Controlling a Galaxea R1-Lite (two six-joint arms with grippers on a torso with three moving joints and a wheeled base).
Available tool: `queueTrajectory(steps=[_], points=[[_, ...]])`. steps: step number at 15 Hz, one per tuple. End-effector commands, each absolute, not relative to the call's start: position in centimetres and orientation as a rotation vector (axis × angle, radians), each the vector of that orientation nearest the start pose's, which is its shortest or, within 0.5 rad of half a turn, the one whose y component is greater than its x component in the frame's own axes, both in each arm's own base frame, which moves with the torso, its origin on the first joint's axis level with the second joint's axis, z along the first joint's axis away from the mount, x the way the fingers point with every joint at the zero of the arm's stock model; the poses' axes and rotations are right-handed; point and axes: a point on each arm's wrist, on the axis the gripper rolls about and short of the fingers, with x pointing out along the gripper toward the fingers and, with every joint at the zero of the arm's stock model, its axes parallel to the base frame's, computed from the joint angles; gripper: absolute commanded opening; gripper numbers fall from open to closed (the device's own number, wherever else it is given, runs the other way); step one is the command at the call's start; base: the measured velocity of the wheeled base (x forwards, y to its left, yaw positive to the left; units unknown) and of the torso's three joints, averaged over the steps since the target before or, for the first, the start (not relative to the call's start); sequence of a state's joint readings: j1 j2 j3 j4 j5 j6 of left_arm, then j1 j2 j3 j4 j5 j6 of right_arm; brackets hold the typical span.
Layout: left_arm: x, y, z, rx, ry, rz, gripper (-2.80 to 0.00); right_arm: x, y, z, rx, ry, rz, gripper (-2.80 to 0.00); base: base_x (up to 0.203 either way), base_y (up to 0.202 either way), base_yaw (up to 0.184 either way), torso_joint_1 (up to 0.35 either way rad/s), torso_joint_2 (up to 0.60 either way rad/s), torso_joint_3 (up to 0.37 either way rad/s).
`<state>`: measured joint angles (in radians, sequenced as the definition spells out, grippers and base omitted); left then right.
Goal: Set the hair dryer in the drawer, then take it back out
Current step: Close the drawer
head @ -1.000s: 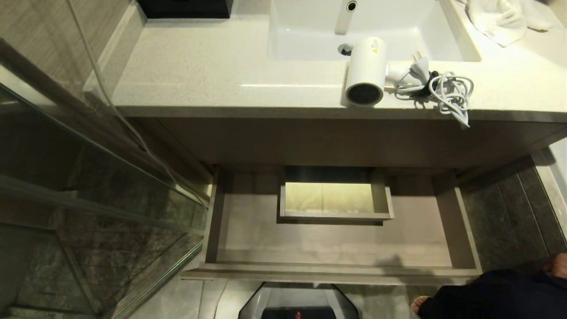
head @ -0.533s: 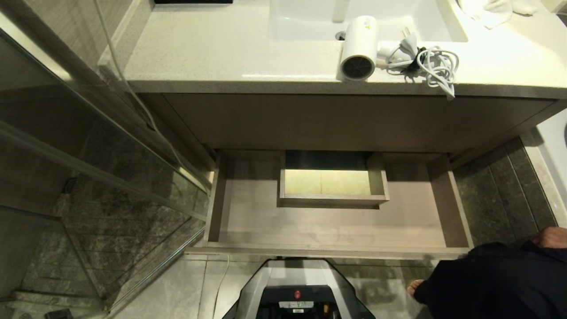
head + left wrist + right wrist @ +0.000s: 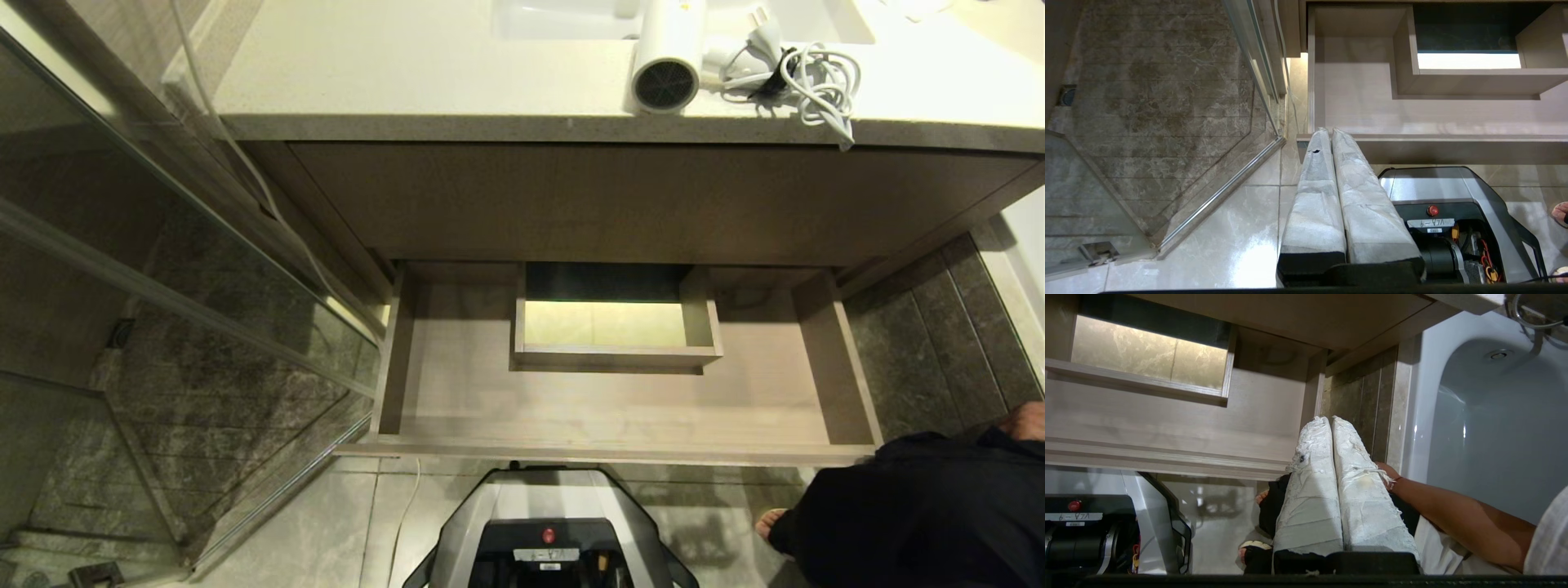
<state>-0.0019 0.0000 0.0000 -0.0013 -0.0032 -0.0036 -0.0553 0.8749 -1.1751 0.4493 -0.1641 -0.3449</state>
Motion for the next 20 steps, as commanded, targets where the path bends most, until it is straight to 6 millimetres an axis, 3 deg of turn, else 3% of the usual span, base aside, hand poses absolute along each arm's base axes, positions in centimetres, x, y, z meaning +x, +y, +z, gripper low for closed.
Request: queueTrajectory(steps=[1, 13, 20], points=[[-2.3, 0.0, 7.5, -0.004, 0.000, -0.006, -2.80, 4.9, -0.6, 33.8, -0.354, 0.175, -0.190, -2.80, 0.000, 0.000, 0.000, -0.194, 0.33, 0.130], [-2.3, 0.0, 7.5, -0.003, 0.000, -0.005, -2.80, 3.7, -0.6, 33.2, -0.351, 0.149, -0.194, -2.80, 0.000, 0.000, 0.000, -0.281, 0.44, 0.163], [-2.3, 0.0, 7.6, -0.005, -0.002, -0.005, -2.80, 2.8, -0.5, 31.7, -0.360, 0.158, -0.176, -2.80, 0.000, 0.000, 0.000, -0.252, 0.45, 0.178]])
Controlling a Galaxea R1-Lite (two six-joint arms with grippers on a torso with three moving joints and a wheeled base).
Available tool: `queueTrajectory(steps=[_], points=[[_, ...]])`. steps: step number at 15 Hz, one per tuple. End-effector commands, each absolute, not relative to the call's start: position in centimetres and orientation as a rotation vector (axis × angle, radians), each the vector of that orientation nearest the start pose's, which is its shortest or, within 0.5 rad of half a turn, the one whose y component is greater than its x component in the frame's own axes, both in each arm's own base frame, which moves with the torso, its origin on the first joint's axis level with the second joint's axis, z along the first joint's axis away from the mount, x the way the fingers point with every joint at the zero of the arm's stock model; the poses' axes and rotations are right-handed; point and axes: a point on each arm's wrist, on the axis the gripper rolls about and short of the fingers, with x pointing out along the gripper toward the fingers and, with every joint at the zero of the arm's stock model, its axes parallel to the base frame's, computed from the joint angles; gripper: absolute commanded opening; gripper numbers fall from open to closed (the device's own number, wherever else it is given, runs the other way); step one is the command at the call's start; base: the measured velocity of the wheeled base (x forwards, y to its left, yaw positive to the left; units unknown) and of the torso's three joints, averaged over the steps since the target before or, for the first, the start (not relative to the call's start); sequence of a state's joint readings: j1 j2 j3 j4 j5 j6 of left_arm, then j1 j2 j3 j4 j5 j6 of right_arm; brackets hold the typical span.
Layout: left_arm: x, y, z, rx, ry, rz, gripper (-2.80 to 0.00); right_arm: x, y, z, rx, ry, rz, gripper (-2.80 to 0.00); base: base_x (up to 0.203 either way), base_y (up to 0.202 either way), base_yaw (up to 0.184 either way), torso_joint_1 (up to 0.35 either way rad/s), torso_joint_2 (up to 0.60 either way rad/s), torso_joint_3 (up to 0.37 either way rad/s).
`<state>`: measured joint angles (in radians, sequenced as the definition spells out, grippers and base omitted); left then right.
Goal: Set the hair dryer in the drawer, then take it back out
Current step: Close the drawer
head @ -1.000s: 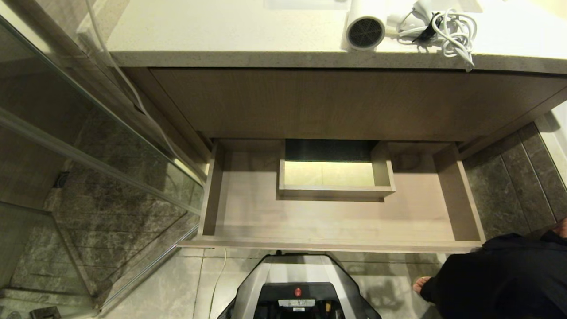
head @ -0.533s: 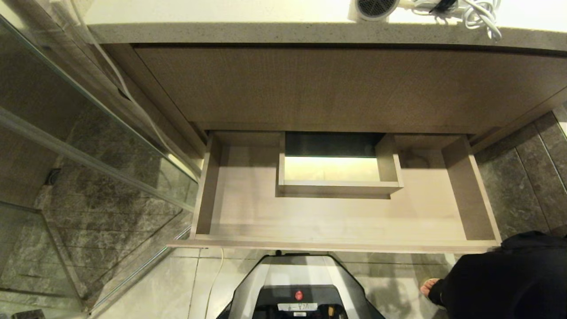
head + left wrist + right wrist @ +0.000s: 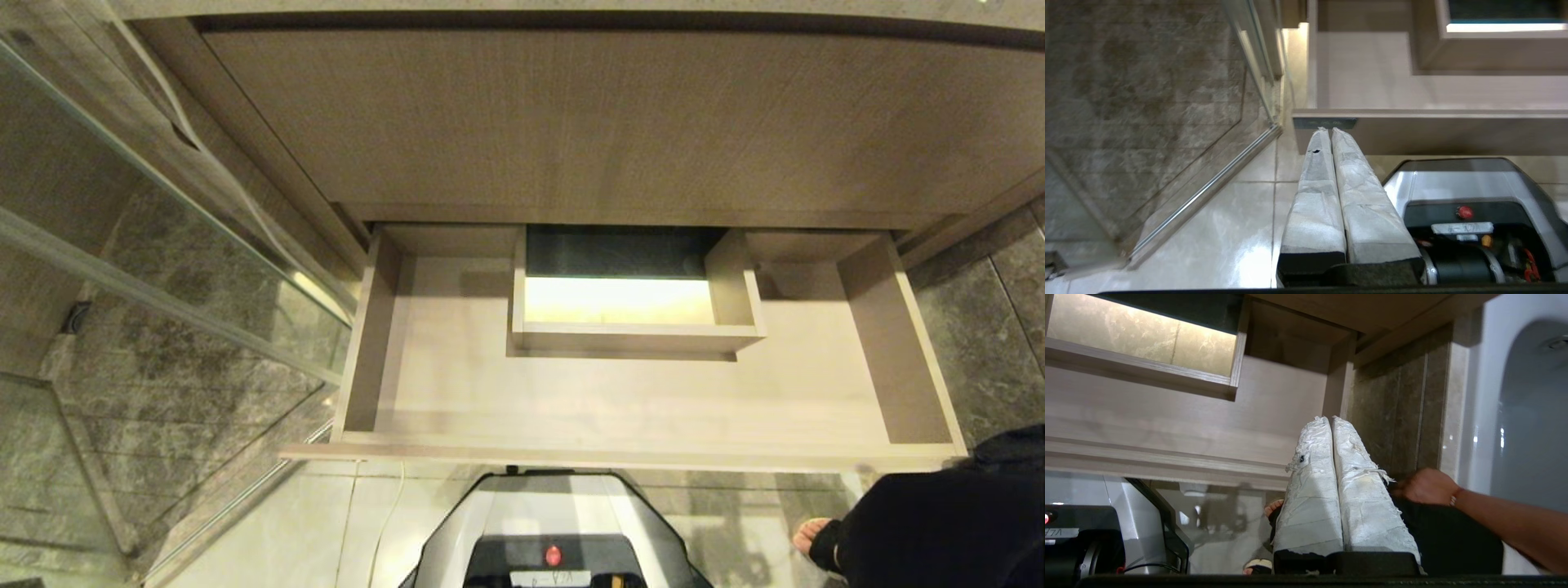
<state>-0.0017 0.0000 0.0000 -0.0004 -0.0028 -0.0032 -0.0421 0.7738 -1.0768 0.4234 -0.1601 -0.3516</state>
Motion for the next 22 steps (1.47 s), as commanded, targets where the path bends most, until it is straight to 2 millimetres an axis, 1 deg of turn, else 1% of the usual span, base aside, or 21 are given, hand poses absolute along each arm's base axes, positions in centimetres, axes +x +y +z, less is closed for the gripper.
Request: queueTrajectory(steps=[1, 5, 9, 15, 19, 22], points=[[-2.3, 0.0, 7.6, -0.004, -0.002, -0.005, -2.80, 2.7, -0.5, 31.4, -0.361, 0.161, -0.175, -2.80, 0.000, 0.000, 0.000, -0.012, 0.39, 0.349], [-2.3, 0.0, 7.6, -0.003, -0.001, -0.006, -2.80, 3.1, -0.4, 30.6, -0.368, 0.200, -0.148, -2.80, 0.000, 0.000, 0.000, -0.043, 0.40, 0.359], [-2.3, 0.0, 7.5, -0.004, 0.000, -0.005, -2.80, 4.2, -0.4, 29.7, -0.372, 0.248, -0.130, -2.80, 0.000, 0.000, 0.000, -0.031, 0.41, 0.385], [-2.3, 0.0, 7.5, -0.003, -0.001, -0.005, -2.80, 5.7, -0.3, 29.4, -0.390, 0.281, -0.098, -2.80, 0.000, 0.000, 0.000, -0.052, 0.36, 0.326], [-2.3, 0.0, 7.6, -0.004, -0.002, -0.005, -2.80, 6.1, -0.3, 28.9, -0.403, 0.295, -0.093, -2.80, 0.000, 0.000, 0.000, -0.036, 0.36, 0.315], [-2.3, 0.0, 7.5, -0.003, 0.000, -0.005, -2.80, 6.0, -0.4, 27.6, -0.433, 0.366, -0.093, -2.80, 0.000, 0.000, 0.000, 0.040, 0.22, 0.266]])
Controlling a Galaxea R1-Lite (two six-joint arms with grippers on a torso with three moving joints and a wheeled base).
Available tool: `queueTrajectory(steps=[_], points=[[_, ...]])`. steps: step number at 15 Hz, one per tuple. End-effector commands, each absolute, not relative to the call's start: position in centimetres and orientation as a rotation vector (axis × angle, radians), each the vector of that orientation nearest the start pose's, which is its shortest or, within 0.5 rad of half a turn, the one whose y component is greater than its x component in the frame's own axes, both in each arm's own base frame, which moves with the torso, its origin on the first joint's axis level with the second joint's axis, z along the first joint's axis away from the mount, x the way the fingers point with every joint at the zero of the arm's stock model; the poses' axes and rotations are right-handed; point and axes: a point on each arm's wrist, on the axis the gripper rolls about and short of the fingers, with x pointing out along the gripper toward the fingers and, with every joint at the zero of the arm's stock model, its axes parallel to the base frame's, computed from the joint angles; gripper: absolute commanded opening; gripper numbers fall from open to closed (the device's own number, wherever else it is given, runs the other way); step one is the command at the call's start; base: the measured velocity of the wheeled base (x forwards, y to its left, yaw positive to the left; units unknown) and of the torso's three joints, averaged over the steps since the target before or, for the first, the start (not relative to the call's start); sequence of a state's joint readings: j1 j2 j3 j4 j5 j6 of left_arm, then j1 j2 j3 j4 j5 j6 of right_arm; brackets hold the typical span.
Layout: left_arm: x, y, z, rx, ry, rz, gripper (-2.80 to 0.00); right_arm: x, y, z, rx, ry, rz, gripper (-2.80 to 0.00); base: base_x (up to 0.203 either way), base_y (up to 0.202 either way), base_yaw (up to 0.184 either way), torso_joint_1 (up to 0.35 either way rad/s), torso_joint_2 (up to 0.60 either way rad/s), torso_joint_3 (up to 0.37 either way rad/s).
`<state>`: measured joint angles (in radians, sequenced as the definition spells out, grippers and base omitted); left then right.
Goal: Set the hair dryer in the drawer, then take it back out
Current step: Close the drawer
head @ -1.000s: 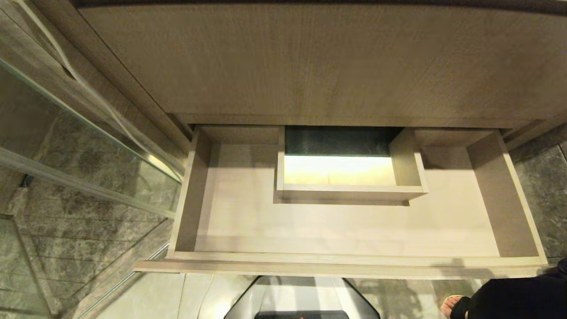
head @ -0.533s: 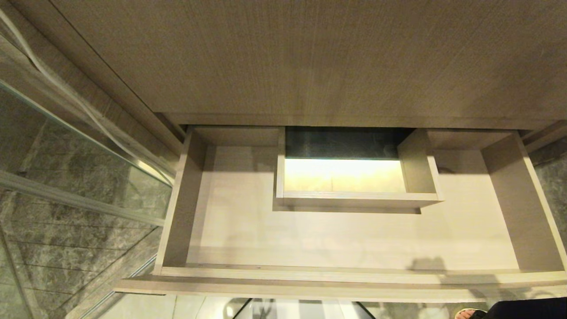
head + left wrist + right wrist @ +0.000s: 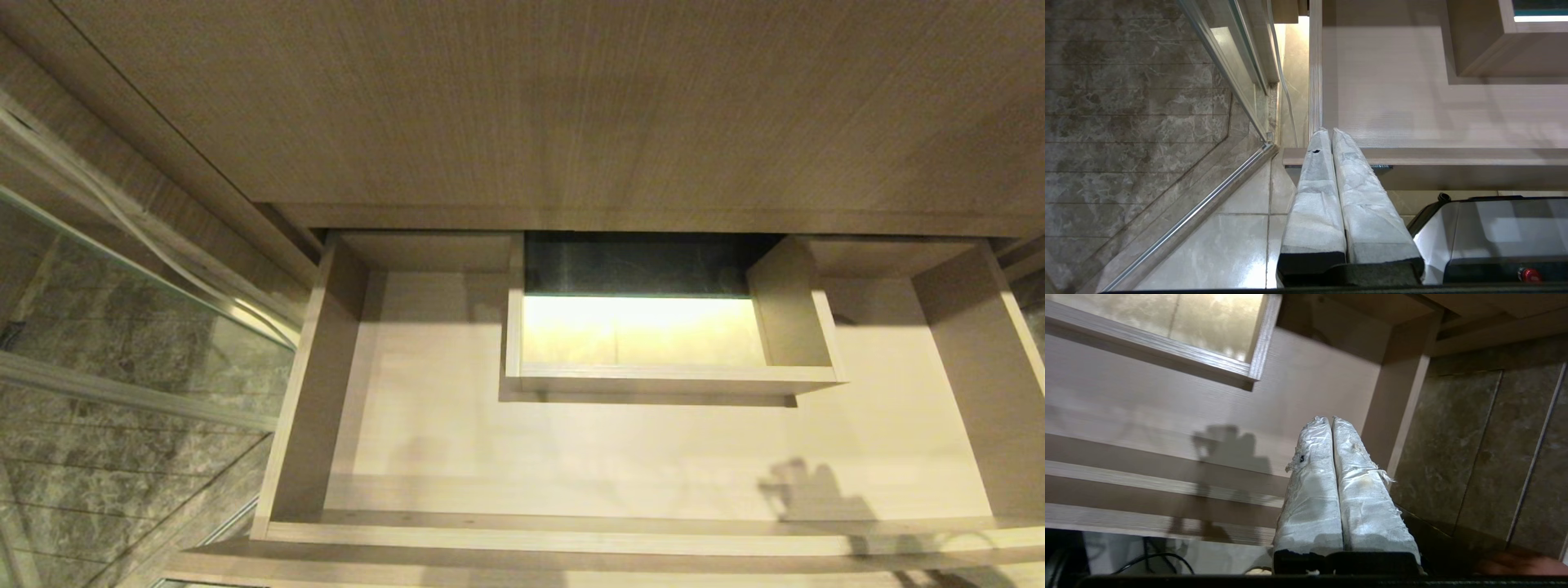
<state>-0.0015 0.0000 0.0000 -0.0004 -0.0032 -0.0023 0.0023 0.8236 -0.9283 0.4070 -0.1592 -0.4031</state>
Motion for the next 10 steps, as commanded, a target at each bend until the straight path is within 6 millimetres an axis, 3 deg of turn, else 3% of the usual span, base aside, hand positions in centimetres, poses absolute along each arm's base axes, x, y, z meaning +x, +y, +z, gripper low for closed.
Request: queueTrajectory(steps=[1, 6, 10], points=[[-2.3, 0.0, 7.6, -0.003, -0.001, -0.005, -2.80, 5.9, -0.5, 26.9, -0.435, 0.409, -0.113, -2.80, 0.000, 0.000, 0.000, 0.078, 0.12, 0.198], [-2.3, 0.0, 7.5, -0.004, -0.001, -0.006, -2.80, 7.3, -1.7, 23.2, -0.582, 0.925, -0.165, -2.80, 0.000, 0.000, 0.000, 0.055, 0.06, 0.095], [-2.3, 0.0, 7.6, -0.005, -0.001, -0.005, -2.80, 9.1, -2.3, 21.5, -0.596, 1.195, -0.118, -2.80, 0.000, 0.000, 0.000, 0.042, 0.01, 0.044]])
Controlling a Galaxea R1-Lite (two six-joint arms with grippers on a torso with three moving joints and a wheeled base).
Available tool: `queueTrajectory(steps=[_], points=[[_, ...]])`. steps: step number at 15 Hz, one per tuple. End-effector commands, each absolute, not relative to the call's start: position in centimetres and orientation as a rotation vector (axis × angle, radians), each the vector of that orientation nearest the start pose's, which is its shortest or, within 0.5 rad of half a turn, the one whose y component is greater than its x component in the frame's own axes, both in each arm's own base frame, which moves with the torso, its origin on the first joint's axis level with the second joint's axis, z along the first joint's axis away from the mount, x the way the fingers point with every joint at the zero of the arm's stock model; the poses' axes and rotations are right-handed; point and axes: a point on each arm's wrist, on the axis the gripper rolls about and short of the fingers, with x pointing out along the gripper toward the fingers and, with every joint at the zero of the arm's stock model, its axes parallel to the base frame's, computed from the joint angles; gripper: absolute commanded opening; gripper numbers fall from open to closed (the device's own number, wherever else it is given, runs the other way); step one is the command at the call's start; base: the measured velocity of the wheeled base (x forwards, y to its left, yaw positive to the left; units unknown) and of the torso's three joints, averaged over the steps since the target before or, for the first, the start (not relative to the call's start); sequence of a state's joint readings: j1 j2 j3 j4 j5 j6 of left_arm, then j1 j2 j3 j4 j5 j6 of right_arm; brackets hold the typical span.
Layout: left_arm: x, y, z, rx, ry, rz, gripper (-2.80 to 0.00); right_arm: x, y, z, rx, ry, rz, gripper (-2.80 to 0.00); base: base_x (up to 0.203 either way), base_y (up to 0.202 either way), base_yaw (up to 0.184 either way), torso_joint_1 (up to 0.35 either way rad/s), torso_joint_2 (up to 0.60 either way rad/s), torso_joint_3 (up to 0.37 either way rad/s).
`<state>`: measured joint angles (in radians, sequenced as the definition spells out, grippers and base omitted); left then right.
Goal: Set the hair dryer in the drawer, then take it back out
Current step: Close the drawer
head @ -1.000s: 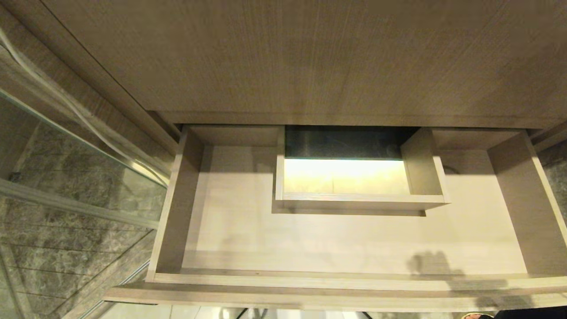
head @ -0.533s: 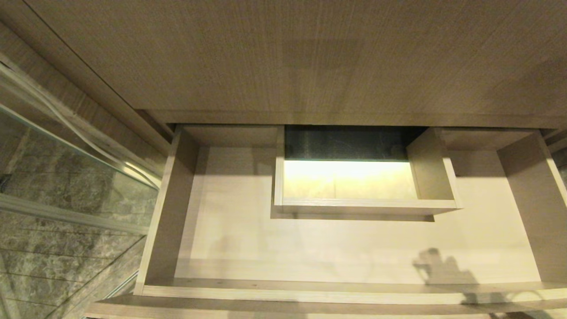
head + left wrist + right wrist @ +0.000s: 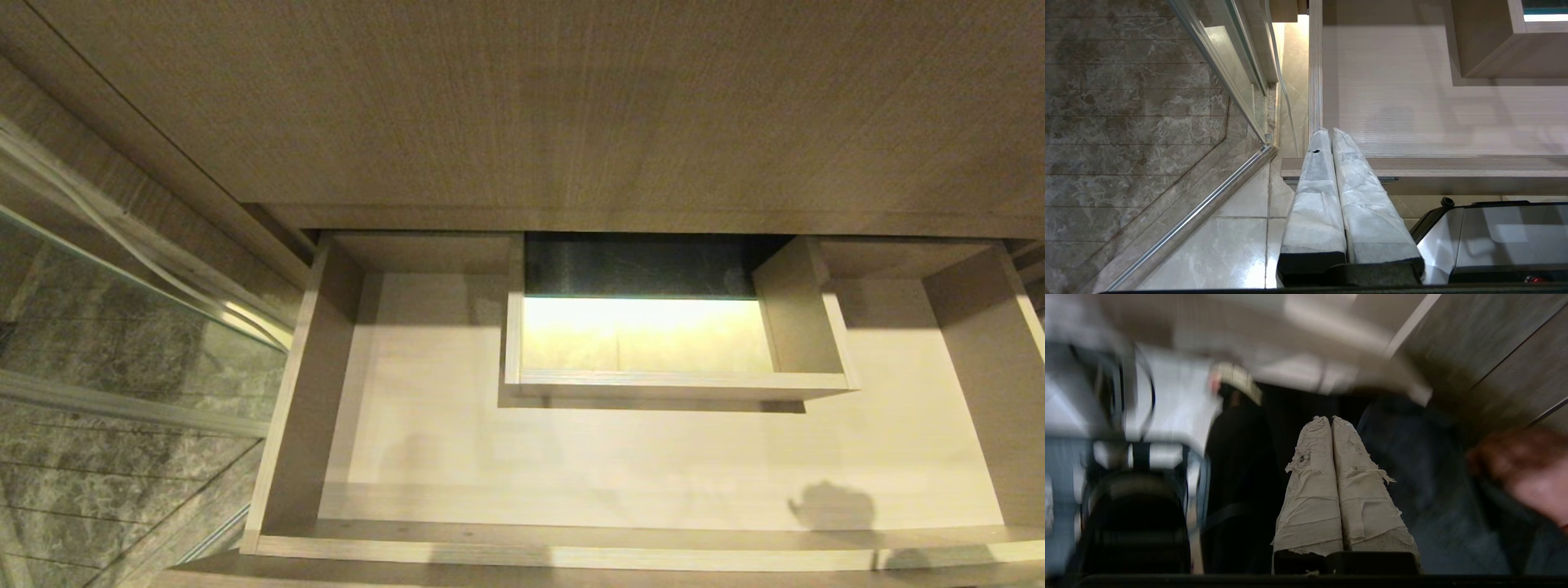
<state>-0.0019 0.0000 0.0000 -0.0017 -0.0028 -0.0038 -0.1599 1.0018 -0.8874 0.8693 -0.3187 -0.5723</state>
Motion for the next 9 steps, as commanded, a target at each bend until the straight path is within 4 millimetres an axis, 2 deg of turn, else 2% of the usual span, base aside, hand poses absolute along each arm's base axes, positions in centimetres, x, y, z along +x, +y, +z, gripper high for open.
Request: queueTrajectory(steps=[1, 5, 9], points=[[-2.3, 0.0, 7.6, -0.004, -0.002, -0.005, -2.80, 9.7, -2.4, 21.1, -0.596, 1.227, -0.112, -2.80, 0.000, 0.000, 0.000, 0.012, 0.00, 0.037], [-2.3, 0.0, 7.6, -0.004, -0.002, -0.005, -2.80, 12.2, -3.3, 20.3, -0.558, 1.306, -0.111, -2.80, 0.000, 0.000, 0.000, 0.003, 0.00, 0.007], [-2.3, 0.0, 7.6, -0.004, -0.002, -0.005, -2.80, 12.0, -4.8, 18.2, -0.433, 1.410, -0.133, -2.80, 0.000, 0.000, 0.000, 0.000, 0.00, 0.000]])
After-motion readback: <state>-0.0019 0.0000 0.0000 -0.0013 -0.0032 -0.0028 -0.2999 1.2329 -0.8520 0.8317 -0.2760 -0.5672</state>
